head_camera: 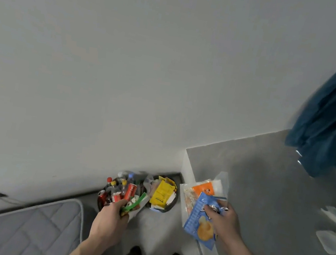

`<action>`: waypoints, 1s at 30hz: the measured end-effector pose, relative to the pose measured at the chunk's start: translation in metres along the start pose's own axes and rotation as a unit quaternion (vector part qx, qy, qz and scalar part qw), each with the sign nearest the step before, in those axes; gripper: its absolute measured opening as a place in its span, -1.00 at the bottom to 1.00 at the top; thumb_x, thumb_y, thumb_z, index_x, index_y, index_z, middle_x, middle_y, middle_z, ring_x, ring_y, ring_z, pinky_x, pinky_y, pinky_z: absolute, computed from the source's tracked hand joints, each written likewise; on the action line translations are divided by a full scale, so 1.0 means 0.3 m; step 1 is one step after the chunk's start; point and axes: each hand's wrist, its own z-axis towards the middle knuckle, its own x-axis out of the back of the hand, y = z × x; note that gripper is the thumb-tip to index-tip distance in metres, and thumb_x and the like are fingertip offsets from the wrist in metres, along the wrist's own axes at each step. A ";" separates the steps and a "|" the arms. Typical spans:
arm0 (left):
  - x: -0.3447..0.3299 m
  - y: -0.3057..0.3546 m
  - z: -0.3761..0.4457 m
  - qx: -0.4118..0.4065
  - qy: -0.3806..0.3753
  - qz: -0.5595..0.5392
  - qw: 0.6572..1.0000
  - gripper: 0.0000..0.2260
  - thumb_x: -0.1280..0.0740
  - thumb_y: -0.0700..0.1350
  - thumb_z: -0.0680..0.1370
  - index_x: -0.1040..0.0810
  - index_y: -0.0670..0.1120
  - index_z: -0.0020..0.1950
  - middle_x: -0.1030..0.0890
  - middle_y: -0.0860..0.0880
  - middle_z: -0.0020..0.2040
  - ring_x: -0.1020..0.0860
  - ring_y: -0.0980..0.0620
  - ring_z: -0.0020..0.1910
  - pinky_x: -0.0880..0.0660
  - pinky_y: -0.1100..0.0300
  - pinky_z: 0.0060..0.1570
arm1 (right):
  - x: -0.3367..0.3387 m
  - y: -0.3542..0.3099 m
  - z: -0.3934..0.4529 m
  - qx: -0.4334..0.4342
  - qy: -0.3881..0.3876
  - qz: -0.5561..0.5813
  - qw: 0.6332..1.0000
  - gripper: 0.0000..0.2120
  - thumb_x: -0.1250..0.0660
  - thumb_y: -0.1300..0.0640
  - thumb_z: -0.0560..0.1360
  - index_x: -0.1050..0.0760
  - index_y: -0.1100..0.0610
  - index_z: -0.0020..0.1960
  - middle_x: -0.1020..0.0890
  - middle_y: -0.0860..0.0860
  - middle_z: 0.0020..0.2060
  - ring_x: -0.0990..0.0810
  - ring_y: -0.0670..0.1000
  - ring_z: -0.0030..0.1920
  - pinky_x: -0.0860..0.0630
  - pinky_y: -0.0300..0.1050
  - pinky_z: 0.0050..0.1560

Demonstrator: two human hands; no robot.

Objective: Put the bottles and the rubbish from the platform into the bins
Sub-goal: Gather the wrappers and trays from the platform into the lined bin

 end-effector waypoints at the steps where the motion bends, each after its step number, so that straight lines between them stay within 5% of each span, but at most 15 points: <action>1: 0.003 0.002 0.028 0.000 -0.003 0.000 1.000 -0.56 -0.28 -0.10 0.52 -0.53 0.08 0.41 -0.71 0.02 0.10 -0.66 -0.04 0.00 -0.58 0.09 -0.06 | -0.013 -0.015 0.021 0.003 -0.005 -0.013 1.000 -0.84 -0.52 0.23 0.44 -0.62 0.09 -0.01 -0.74 -0.02 -0.18 -0.72 -0.09 -0.24 -0.58 -0.21 -0.30; 8: 0.058 0.015 0.291 -0.015 -0.044 0.024 0.999 -0.64 -0.26 -0.13 0.55 -0.57 0.08 0.33 -0.68 0.05 0.08 -0.60 0.01 -0.04 -0.55 0.10 -0.07 | -0.156 -0.058 0.153 -0.036 -0.004 -0.044 0.998 -0.82 -0.53 0.22 0.46 -0.60 0.11 0.03 -0.71 -0.02 -0.12 -0.67 -0.10 -0.16 -0.50 -0.21 -0.30; 12: 0.088 0.001 0.486 -0.033 -0.084 0.063 0.994 -0.59 -0.25 -0.13 0.58 -0.51 0.11 0.41 -0.68 0.03 0.13 -0.55 0.07 -0.12 -0.40 0.27 -0.24 | -0.278 -0.046 0.218 -0.084 0.000 -0.061 0.995 -0.79 -0.55 0.19 0.42 -0.62 0.09 0.02 -0.72 -0.01 -0.12 -0.69 -0.04 -0.13 -0.56 -0.13 -0.21; 18: -0.005 -0.038 0.798 -0.057 -0.124 0.109 0.985 -0.63 -0.25 -0.12 0.55 -0.55 0.14 0.33 -0.69 0.08 0.12 -0.64 0.00 0.05 -0.53 0.13 -0.10 | -0.478 0.056 0.434 -0.138 -0.022 -0.091 0.986 -0.77 -0.57 0.11 0.38 -0.60 0.04 -0.02 -0.71 -0.02 -0.11 -0.68 0.01 -0.09 -0.58 -0.06 -0.13; 22: -0.171 -0.070 0.996 -0.050 -0.153 0.111 0.981 -0.70 -0.25 -0.12 0.54 -0.56 0.11 0.22 -0.69 0.07 0.04 -0.62 0.03 -0.07 -0.52 0.13 -0.15 | -0.616 0.183 0.633 -0.176 -0.037 -0.109 0.978 -0.76 -0.51 0.05 0.37 -0.60 -0.01 0.02 -0.70 -0.06 -0.14 -0.67 0.01 -0.12 -0.56 -0.09 -0.14; 26: -0.394 -0.130 1.195 -0.025 -0.146 0.103 0.984 -0.67 -0.24 -0.08 0.49 -0.55 0.20 0.21 -0.68 0.13 -0.01 -0.62 0.07 -0.09 -0.57 0.09 -0.08 | -0.784 0.332 0.884 -0.172 -0.038 -0.100 0.979 -0.88 -0.41 0.27 0.45 -0.57 0.08 -0.08 -0.67 0.05 -0.24 -0.56 -0.06 -0.30 -0.44 -0.17 -0.31; 30: -0.630 -0.216 1.372 -0.035 -0.155 0.104 0.982 -0.72 -0.25 -0.12 0.50 -0.59 0.09 0.16 -0.68 0.08 -0.09 -0.64 0.03 -0.13 -0.58 0.08 -0.18 | -0.950 0.582 1.100 -0.178 -0.033 -0.121 0.976 -0.82 -0.41 0.21 0.42 -0.52 0.10 0.01 -0.67 0.01 -0.13 -0.62 0.01 -0.15 -0.51 -0.14 -0.18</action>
